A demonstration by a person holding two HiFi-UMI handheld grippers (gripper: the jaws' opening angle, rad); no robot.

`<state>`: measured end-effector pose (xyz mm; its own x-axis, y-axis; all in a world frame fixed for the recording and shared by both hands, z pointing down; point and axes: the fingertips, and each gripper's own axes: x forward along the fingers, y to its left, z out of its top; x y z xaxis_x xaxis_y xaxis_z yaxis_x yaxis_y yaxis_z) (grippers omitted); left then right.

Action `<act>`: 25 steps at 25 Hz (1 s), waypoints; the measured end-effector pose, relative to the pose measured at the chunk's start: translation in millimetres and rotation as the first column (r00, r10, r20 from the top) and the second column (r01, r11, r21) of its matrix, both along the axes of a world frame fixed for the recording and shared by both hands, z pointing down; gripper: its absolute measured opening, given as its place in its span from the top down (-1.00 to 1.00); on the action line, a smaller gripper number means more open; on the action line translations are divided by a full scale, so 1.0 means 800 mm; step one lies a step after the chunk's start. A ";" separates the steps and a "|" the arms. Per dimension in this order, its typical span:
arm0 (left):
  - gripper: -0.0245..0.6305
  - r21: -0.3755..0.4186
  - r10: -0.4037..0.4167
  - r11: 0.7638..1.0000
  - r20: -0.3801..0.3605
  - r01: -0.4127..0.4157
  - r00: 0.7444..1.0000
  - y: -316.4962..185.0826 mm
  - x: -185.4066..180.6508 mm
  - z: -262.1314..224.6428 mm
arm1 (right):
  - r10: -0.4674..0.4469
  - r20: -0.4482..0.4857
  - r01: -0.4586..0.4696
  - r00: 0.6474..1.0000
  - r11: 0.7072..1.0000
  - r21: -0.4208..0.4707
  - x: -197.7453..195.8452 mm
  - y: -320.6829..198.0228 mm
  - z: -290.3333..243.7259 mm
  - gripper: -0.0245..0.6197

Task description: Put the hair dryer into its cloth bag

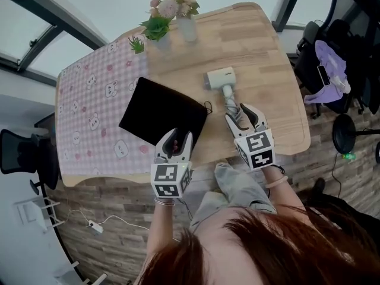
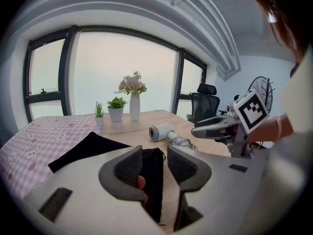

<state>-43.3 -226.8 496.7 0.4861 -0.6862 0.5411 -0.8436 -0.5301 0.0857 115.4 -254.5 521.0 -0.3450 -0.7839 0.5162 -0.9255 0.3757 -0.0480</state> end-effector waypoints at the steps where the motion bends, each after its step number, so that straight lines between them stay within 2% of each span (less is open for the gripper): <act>1: 0.49 -0.005 -0.001 1.000 0.015 0.001 1.000 -0.003 0.000 0.007 | -0.001 -0.002 0.001 1.000 1.000 -0.006 0.000 -0.003 0.005 0.30; 11: 0.38 -0.082 -0.005 0.997 0.120 0.015 0.993 -0.019 -0.004 0.069 | -0.003 -0.011 0.002 1.000 0.997 -0.083 0.006 -0.023 0.061 0.15; 20: 0.38 -0.110 -0.001 0.994 0.189 0.022 0.982 -0.024 -0.011 0.099 | -0.001 0.002 0.001 1.000 0.987 -0.160 0.006 -0.033 0.104 0.04; 22: 0.40 -0.108 0.000 0.994 0.196 0.022 0.981 -0.026 -0.011 0.102 | -0.004 0.004 0.005 1.000 0.985 -0.172 0.003 -0.035 0.111 0.02; 25: 0.52 -0.093 -0.008 0.995 0.212 0.028 0.977 -0.029 -0.012 0.100 | -0.005 0.007 0.006 1.000 0.982 -0.187 0.001 -0.038 0.119 0.00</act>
<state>-53.2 -249.9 576.6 0.3420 -0.6342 0.6934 -0.8575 -0.5124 -0.0457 115.8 -284.7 616.2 -0.3529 -0.6722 0.6508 -0.9229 0.3645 -0.1239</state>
